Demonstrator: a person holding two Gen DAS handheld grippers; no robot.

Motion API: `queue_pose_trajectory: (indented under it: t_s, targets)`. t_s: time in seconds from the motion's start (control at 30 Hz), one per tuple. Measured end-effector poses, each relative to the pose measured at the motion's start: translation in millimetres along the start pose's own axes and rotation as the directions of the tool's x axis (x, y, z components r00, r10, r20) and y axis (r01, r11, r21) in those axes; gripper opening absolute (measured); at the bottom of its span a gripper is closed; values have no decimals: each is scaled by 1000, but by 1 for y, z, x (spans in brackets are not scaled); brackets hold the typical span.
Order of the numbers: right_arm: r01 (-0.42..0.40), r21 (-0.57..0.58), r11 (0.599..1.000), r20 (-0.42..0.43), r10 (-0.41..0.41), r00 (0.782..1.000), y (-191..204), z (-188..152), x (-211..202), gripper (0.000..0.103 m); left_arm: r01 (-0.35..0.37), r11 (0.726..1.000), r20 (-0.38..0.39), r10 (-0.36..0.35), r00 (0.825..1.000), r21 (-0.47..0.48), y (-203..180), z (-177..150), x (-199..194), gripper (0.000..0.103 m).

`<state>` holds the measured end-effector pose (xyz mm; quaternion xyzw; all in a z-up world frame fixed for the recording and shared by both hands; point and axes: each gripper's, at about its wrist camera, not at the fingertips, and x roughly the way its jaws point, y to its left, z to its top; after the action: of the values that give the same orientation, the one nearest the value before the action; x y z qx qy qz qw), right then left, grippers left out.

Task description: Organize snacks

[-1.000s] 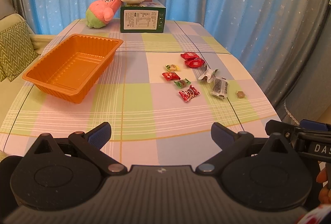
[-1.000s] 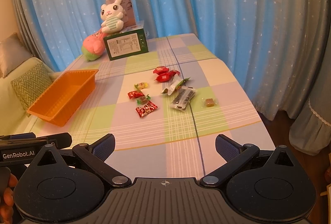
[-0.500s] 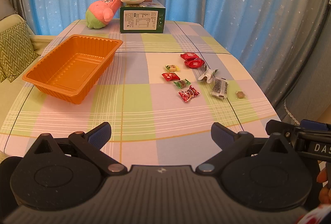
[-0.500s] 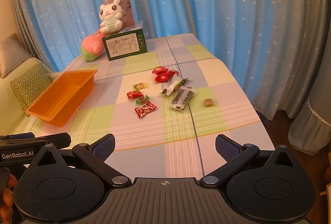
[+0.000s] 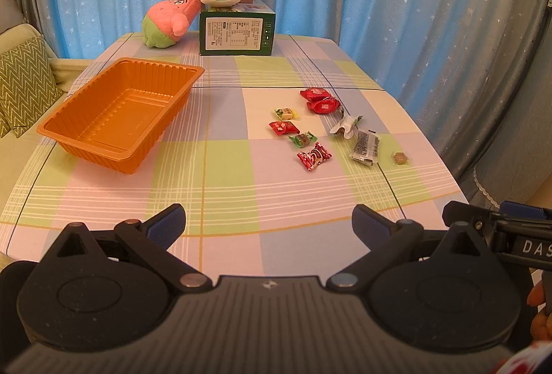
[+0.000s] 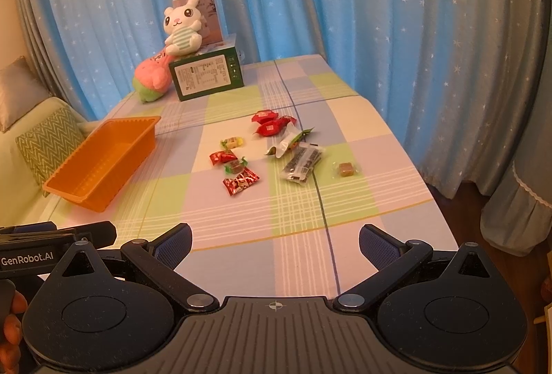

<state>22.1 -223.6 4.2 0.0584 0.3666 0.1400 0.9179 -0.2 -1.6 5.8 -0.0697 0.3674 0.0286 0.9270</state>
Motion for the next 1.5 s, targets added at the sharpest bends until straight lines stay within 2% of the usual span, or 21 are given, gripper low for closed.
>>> queue_pose_trajectory:
  t_s: [1.0, 1.2, 1.5]
  targets:
    - [7, 12, 1000, -2, -7, 1000, -9, -2, 1, 103, 14, 1000, 0, -14, 1000, 1, -3, 1, 1, 102]
    - [35, 30, 999, 3, -35, 999, -22, 4, 11, 102, 34, 999, -8, -34, 999, 7, -5, 4, 14, 102]
    - [72, 67, 995, -15, -71, 997, -48, 21, 47, 102, 59, 998, -39, -59, 998, 3, -4, 19, 55, 101]
